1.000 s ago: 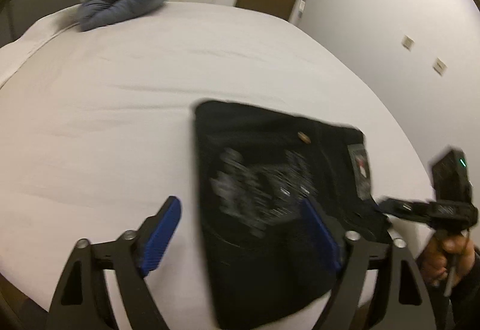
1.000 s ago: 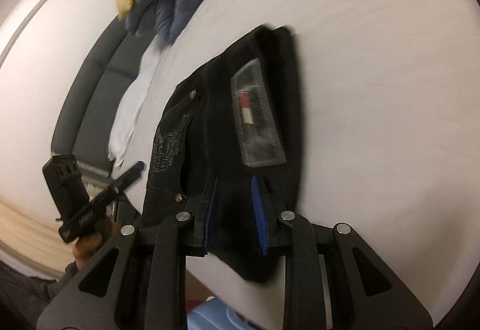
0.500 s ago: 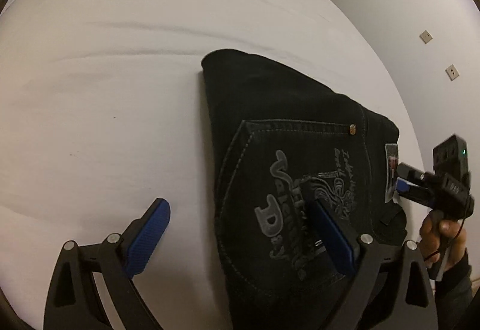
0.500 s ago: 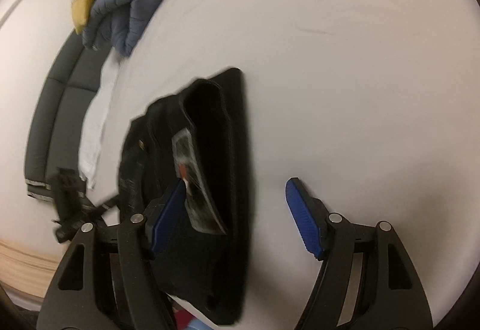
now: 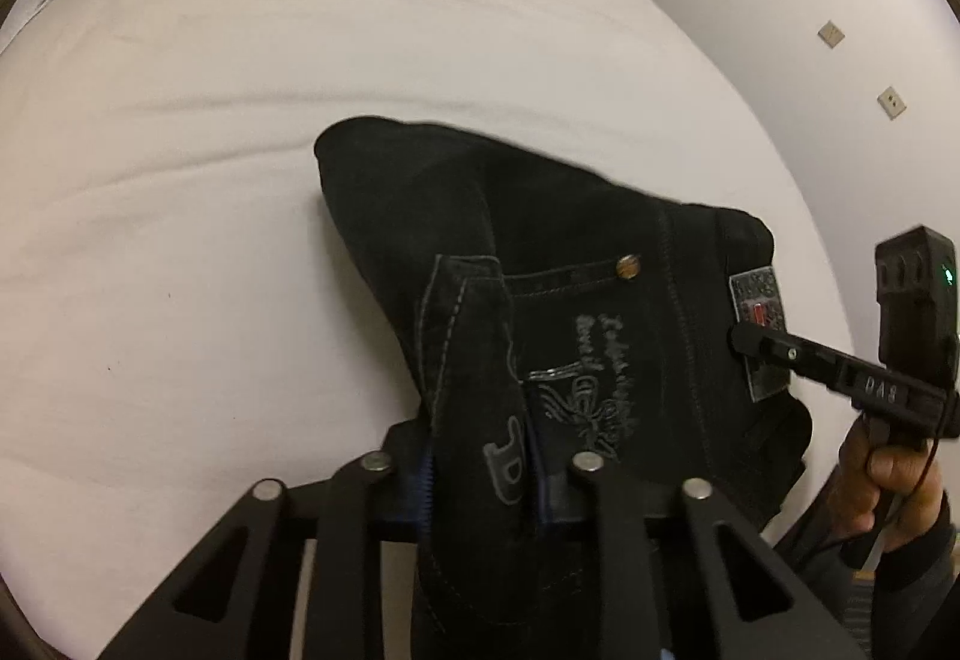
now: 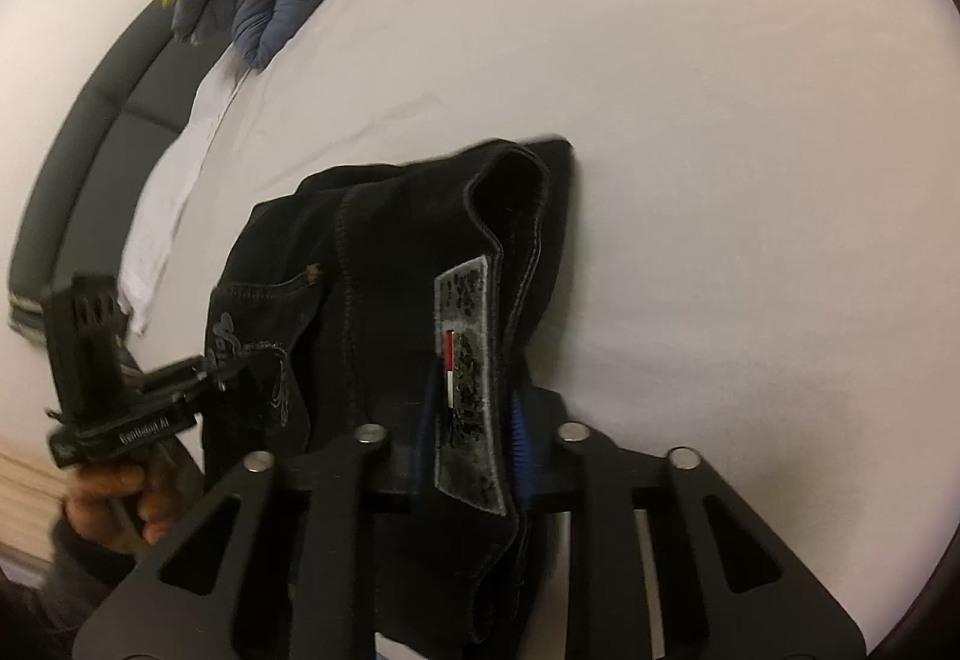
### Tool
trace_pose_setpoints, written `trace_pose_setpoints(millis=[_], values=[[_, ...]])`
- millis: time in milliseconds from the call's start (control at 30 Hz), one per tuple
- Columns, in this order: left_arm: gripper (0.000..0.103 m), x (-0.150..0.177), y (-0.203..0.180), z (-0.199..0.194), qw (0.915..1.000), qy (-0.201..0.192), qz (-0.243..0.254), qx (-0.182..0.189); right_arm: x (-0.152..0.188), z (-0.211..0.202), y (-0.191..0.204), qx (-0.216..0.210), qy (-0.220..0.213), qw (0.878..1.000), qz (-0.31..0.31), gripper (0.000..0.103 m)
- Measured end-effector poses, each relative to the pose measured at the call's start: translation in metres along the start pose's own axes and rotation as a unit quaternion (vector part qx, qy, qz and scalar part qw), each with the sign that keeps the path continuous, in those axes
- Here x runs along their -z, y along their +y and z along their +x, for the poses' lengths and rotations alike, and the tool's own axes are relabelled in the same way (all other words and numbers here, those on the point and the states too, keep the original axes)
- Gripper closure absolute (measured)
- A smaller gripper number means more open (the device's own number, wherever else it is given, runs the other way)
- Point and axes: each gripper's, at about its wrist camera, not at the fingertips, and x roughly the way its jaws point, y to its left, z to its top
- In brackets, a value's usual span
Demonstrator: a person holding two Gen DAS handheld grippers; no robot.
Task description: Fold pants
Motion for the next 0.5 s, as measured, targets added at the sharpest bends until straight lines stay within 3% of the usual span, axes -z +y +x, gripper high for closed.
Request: trace_pose_setpoints(millis=[167,267,500], values=[[0.082,-0.020,-0.021,-0.028,0.9990,-0.039,0.022,-0.002,-0.017,-0.035,0.024,-0.005,-0.030,0.999,-0.041,0.088],[0.082,-0.043,-0.038,-0.036,0.9967,-0.063,0.048,-0.017,-0.041,-0.051,0.016,-0.008,-0.050,0.998,-0.038,0.088],[0.081,-0.089,-0.056,-0.006,0.9951,-0.072,0.065,-0.022,-0.107,-0.062,-0.016,-0.008,-0.070,0.997,-0.022,0.088]])
